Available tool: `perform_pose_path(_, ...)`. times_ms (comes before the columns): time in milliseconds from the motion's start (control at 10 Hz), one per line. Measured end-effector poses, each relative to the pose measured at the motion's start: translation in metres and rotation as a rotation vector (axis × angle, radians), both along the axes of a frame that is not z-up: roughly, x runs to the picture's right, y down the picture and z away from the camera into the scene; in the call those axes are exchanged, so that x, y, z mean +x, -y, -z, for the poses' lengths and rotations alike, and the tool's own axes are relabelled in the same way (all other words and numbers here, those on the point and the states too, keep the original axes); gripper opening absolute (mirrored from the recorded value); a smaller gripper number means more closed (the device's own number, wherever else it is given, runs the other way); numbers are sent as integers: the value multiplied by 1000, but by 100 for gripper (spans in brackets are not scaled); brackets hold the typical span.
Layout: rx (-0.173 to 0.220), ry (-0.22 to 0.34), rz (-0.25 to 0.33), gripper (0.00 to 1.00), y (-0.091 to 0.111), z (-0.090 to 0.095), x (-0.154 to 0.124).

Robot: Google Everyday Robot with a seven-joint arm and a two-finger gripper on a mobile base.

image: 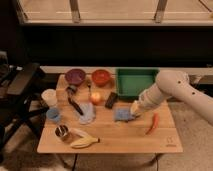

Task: Place sponge in table surface

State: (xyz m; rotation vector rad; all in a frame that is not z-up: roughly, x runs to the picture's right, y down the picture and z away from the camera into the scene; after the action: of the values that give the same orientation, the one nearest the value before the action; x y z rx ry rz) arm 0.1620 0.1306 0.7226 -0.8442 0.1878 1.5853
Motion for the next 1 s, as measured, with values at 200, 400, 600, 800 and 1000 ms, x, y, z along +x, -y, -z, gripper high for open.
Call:
perform_pose_path(200, -58, 2, 27, 0, -39, -17, -6)
perform_pose_path(400, -103, -8, 49, 9, -72, -33, -6)
perform_pose_path(600, -146, -16, 69, 30, -101, -47, -10)
perform_pose_path(800, -169, -37, 72, 48, -114, -53, -7)
perform_pose_path(1000, -177, -46, 70, 69, -120, -55, -6)
